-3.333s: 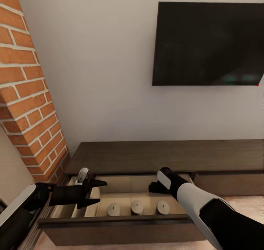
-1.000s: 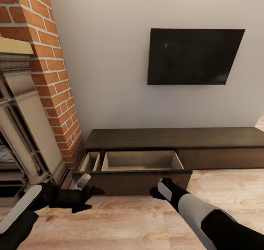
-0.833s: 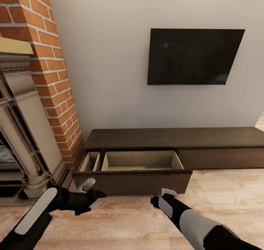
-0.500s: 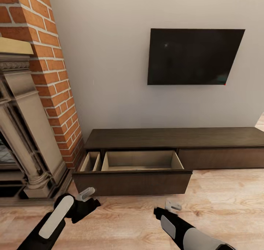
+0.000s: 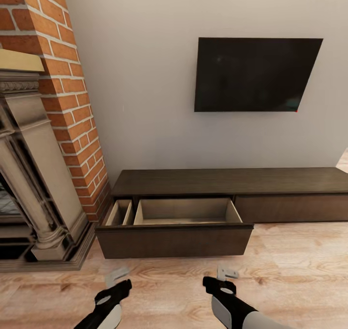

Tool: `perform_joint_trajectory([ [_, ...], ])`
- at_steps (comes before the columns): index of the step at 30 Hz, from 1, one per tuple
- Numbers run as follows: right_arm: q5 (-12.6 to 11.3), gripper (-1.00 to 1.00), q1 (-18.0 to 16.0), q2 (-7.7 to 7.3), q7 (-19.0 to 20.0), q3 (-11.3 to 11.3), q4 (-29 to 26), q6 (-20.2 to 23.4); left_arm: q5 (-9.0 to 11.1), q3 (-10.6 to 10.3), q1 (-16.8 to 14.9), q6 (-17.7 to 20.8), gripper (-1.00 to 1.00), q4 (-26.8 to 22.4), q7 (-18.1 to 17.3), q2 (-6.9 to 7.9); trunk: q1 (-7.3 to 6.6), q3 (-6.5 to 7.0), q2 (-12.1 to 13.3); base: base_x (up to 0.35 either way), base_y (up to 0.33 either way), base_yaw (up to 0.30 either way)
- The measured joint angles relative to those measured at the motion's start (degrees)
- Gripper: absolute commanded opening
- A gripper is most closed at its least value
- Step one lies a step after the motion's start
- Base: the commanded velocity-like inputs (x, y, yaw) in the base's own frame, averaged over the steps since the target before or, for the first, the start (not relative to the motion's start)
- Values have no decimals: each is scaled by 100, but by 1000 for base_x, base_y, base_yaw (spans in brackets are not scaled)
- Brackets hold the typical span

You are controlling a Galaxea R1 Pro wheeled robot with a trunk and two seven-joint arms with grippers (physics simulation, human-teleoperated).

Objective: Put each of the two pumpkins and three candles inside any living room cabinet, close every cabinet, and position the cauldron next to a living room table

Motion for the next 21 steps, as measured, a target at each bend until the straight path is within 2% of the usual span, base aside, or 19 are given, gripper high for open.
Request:
perform_joint_trajectory([
  [1,21,100,13,1,-1,1,0,-31,-63,-5,0,-108,100,41,-3,-7,0,0,0,0,0,0],
  [2,78,100,41,4,-3,1,2,-98,-268,-5,1,-436,100,160,-7,-22,0,0,0,0,0,0],
  [5,126,100,59,-5,-4,-5,2,-166,-369,-19,2,-659,100,226,-8,-35,0,0,0,0,0,0],
  [9,145,100,78,-23,-1,-2,2,-409,-415,-194,2,-791,100,271,-8,-36,0,0,0,0,0,0],
  [13,177,100,133,-1,3,3,113,-670,-415,-487,2,-1136,100,287,-10,-33,0,0,0,0,0,0],
  [17,373,100,190,8,5,2,214,-957,-406,-773,3,-1288,100,305,-5,-33,-1,0,0,75,16,0],
  [18,425,100,254,9,6,2,245,-1207,-410,-820,3,-1306,100,349,-4,-32,-2,0,0,202,75,0],
  [21,545,100,324,11,8,3,275,-1501,-436,-898,3,-1433,100,683,-2,-33,-1,0,0,104,29,0],
])
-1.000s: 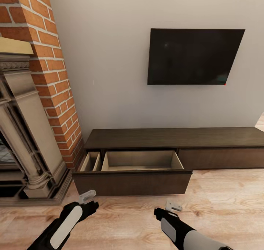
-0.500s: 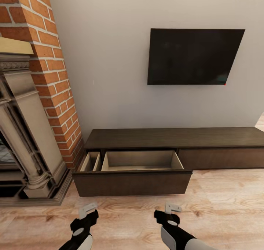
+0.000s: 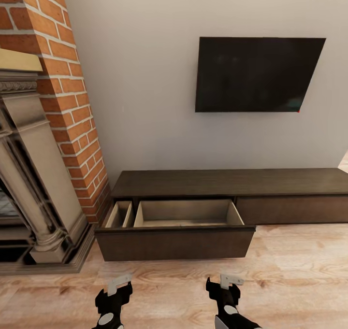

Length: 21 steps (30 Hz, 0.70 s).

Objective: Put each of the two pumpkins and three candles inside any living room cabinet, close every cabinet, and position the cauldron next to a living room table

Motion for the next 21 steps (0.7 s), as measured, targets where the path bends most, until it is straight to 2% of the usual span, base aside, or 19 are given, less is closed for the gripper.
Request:
perform_joint_trajectory([
  [7,67,100,60,0,121,3,1,-107,-4,-72,0,-141,100,153,1,-17,0,0,0,127,4,0],
  [11,67,100,69,0,318,-1,4,-115,1,-84,0,-154,100,168,1,-22,1,0,0,25,0,0],
  [21,73,100,71,0,363,-3,4,-117,9,-86,-1,-194,100,171,1,-25,1,0,0,2,0,0],
])
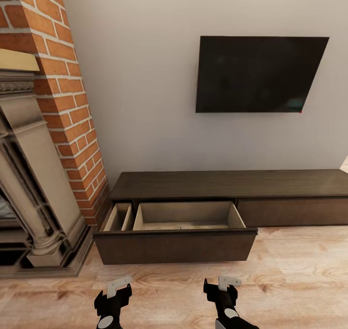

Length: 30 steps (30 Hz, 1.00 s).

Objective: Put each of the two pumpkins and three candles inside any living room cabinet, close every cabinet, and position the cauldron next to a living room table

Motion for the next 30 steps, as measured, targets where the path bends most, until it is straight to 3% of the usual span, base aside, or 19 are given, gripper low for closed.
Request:
perform_joint_trajectory([
  [9,-6,100,0,-1,1,-2,0,0,0,5,3,-11,100,0,-2,1,0,0,0,0,0,0],
  [23,-53,100,0,-2,-122,-10,0,-7,-15,0,8,-13,100,0,0,1,307,-251,-560,0,0,0],
  [30,1,100,0,0,-262,-9,-22,-135,-17,-329,9,-239,100,0,1,-7,461,-377,-841,0,0,0],
])
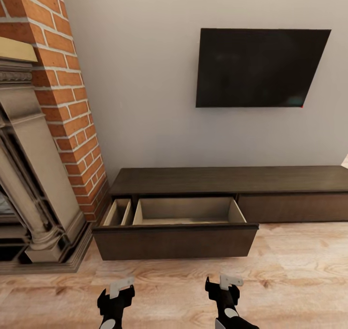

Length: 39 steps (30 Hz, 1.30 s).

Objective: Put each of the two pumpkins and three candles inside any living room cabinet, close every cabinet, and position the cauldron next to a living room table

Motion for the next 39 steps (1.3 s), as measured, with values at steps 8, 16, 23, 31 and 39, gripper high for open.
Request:
perform_joint_trajectory([
  [8,78,100,216,-3,48,8,8,-1630,-6,-163,-2,-169,100,-1,0,-14,176,-144,-321,0,0,0],
  [16,162,100,237,-1,48,8,13,-1792,-5,-223,-7,-227,100,-6,0,-44,352,-287,-642,0,0,0],
  [23,155,100,237,-1,864,12,27,-1706,-304,-216,-5,-409,100,-2,3,-86,505,-413,-923,0,0,0],
  [31,140,100,237,-1,1163,7,117,-1690,-512,-205,-3,-433,100,-2,8,-96,681,-557,-1243,0,0,0],
  [39,135,100,237,0,1220,7,153,-1674,-522,-206,-3,-437,100,-1,8,-97,857,-700,-1564,0,0,0],
])
